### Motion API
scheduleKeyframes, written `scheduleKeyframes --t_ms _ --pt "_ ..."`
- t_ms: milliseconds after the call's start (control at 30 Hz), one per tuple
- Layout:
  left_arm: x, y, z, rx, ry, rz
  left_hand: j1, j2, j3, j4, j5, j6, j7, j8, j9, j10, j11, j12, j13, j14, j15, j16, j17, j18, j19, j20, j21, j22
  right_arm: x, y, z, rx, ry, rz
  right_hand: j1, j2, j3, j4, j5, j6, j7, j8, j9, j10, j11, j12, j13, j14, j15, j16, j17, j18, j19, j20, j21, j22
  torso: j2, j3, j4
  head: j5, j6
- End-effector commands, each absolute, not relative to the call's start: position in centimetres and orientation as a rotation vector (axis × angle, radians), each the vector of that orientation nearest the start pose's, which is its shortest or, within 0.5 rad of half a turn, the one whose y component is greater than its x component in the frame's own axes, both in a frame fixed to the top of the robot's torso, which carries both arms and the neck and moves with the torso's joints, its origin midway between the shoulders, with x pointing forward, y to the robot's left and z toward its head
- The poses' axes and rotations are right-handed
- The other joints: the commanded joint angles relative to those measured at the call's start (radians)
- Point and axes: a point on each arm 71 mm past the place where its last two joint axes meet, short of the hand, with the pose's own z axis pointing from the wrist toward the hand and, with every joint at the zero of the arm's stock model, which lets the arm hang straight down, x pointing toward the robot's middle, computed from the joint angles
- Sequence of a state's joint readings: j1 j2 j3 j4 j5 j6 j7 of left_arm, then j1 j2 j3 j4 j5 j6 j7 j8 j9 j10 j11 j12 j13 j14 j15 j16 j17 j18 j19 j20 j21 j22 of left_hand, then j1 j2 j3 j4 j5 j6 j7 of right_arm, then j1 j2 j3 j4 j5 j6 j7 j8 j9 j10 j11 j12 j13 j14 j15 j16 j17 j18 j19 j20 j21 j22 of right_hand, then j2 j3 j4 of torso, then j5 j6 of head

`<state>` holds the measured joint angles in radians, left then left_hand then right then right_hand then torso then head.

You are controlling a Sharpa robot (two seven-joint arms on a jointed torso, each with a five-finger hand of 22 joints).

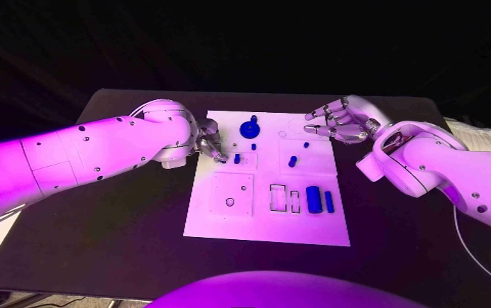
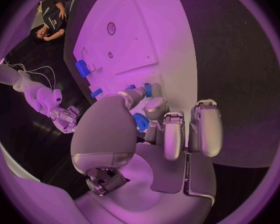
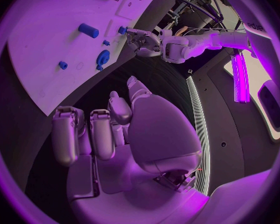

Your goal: Assemble the parts on the task board

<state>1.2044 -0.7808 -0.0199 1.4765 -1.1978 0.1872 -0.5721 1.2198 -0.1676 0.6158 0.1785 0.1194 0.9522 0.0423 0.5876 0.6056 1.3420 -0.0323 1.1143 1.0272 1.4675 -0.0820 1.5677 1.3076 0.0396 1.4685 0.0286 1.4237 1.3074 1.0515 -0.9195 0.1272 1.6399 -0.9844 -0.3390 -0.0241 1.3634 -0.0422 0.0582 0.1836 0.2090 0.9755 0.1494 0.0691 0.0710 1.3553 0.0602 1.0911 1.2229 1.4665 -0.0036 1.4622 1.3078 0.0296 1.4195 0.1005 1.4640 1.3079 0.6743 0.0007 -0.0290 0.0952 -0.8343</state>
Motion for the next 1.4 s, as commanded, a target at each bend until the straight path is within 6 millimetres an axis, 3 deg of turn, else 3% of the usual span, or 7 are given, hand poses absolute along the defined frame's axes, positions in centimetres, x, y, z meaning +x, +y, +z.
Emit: scheduleKeyframes --t_ms 33,433,600,733,1400 --pt "48.39 20.20 -22.64 -0.059 2.358 -0.287 0.006 0.000 0.140 -0.143 0.006 0.010 -0.001 0.003 -0.002 0.009 0.002 0.006 0.003 0.103 0.000 0.003 0.263 -0.001 0.031 0.000 0.003 0.157 46.03 -20.74 -18.45 0.351 1.718 1.017 0.005 0.003 -0.006 -0.001 0.007 0.005 0.000 -0.002 -0.001 -0.007 0.001 -0.002 -0.001 0.065 -0.008 -0.005 0.088 0.020 -0.004 0.001 -0.006 0.067 0.000 0.0005 -0.0004 0.000 -0.002" --pt "48.73 20.25 -23.11 -0.105 2.411 -0.256 -0.040 0.017 0.138 -0.122 0.007 0.027 -0.004 -0.004 -0.021 0.011 0.000 -0.002 -0.005 0.103 -0.001 0.003 0.263 0.000 0.029 0.000 -0.002 0.155 46.01 -20.76 -18.46 0.352 1.719 1.015 0.005 0.005 -0.008 -0.001 0.011 0.006 0.000 -0.002 -0.001 -0.007 0.001 -0.002 -0.002 0.065 -0.008 -0.005 0.088 0.020 -0.004 0.000 -0.007 0.066 0.000 0.0010 0.0000 -0.002 -0.004" --pt "48.72 19.99 -23.37 -0.104 2.450 -0.253 -0.113 0.031 0.101 -0.069 -0.006 0.044 -0.009 -0.008 -0.037 0.011 -0.001 -0.005 -0.009 0.103 -0.001 0.003 0.263 0.002 0.026 0.000 -0.009 0.152 46.02 -20.80 -18.47 0.352 1.720 1.014 0.009 0.006 -0.008 -0.003 0.027 0.008 0.000 -0.001 -0.001 -0.008 0.000 -0.003 -0.003 0.065 -0.008 -0.006 0.088 0.020 -0.005 0.000 -0.008 0.065 0.000 0.0008 -0.0011 -0.003 -0.004" --pt "48.63 19.71 -23.51 -0.090 2.478 -0.252 -0.145 0.036 0.070 -0.048 -0.007 0.055 -0.012 -0.013 -0.049 0.011 -0.004 -0.004 -0.007 0.103 -0.003 0.003 0.263 0.003 0.024 -0.002 -0.015 0.149 46.03 -20.85 -18.49 0.352 1.721 1.013 0.011 0.007 -0.010 -0.004 0.047 0.008 0.000 -0.001 -0.001 -0.008 0.000 -0.003 -0.004 0.065 -0.008 -0.007 0.087 0.021 -0.004 0.000 -0.009 0.065 0.000 0.0011 -0.0009 -0.003 -0.005" --pt "49.14 19.45 -23.40 -0.075 2.436 -0.208 -0.174 0.045 0.043 -0.033 -0.005 0.075 -0.017 -0.018 -0.066 0.020 -0.008 0.009 0.009 0.103 -0.006 0.003 0.263 0.000 0.031 -0.004 -0.002 0.160 45.99 -20.86 -18.73 0.353 1.728 1.013 0.013 0.008 -0.011 -0.004 0.060 0.009 0.000 -0.002 -0.001 -0.009 0.000 -0.004 -0.006 0.065 -0.009 -0.008 0.086 0.021 -0.005 -0.001 -0.010 0.063 0.000 0.0003 0.0003 -0.005 -0.008"
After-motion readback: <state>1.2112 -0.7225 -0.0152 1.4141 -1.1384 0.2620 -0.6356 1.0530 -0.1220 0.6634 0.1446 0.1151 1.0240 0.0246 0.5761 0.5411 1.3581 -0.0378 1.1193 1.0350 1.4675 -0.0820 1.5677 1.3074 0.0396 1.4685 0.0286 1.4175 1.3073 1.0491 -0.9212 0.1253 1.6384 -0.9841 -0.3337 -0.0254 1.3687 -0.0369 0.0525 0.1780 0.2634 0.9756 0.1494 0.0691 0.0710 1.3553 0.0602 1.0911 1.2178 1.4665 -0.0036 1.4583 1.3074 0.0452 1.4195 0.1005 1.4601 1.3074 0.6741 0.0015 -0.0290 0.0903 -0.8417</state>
